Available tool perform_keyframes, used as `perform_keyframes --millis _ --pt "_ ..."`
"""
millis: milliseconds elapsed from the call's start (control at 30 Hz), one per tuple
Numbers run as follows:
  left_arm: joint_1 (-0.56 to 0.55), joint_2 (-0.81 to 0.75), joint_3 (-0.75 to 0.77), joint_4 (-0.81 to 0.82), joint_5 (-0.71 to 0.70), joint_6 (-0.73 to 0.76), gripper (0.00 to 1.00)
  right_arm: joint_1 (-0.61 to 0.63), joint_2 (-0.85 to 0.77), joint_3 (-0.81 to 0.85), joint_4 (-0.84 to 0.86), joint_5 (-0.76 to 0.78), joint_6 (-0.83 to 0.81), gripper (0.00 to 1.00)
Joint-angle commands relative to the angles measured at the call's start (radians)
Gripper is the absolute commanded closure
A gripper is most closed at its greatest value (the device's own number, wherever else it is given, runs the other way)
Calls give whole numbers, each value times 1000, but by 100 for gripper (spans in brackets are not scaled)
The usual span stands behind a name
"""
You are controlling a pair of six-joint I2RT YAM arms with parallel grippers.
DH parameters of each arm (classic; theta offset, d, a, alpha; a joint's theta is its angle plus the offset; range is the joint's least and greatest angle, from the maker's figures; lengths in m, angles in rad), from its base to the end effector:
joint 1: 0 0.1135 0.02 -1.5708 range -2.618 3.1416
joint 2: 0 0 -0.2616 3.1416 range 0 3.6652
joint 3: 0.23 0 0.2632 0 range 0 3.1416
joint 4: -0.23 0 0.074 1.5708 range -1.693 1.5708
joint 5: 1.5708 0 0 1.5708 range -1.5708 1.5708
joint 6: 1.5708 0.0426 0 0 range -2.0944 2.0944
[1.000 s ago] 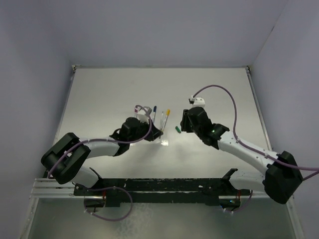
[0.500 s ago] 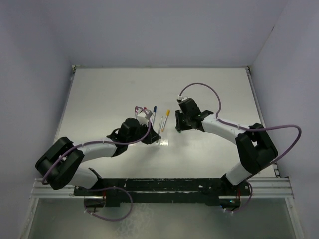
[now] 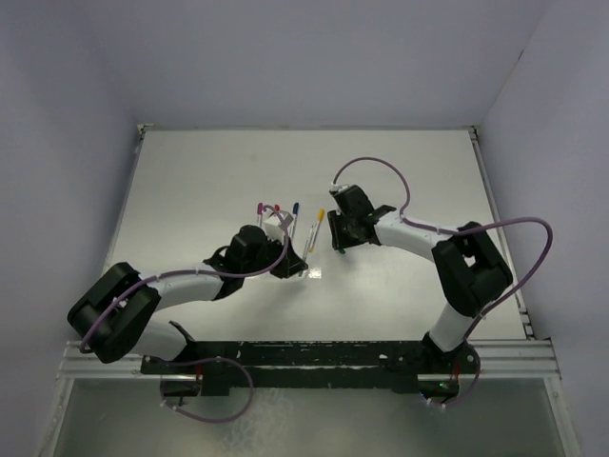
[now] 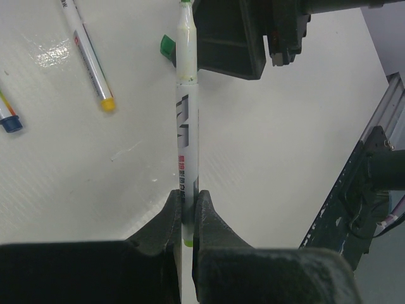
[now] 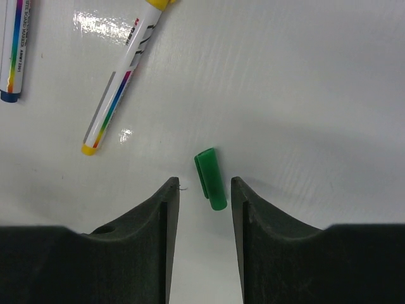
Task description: Insert the pens into the pen caps
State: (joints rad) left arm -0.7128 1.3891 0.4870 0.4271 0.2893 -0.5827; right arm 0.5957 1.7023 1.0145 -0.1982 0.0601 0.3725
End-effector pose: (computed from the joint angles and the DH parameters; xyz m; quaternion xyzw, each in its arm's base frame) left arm 0.2045 -0.1928 0.1544 0.1298 0.8380 -0.4091 0.3368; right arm 0.3028 0.2022 0.1663 -0.0948 0.9368 0.1311 0.3102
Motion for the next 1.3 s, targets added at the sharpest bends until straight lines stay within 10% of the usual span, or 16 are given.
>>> perform_keyframes --millis 0,1133,1267 --pt "5 -12 -1 71 34 12 100 3 15 47 0 12 -30 59" --pt "4 56 3 94 57 -47 100 34 102 -69 -112 80 82 72" --pt "4 66 22 59 54 -50 100 40 129 -70 -123 85 94 90"
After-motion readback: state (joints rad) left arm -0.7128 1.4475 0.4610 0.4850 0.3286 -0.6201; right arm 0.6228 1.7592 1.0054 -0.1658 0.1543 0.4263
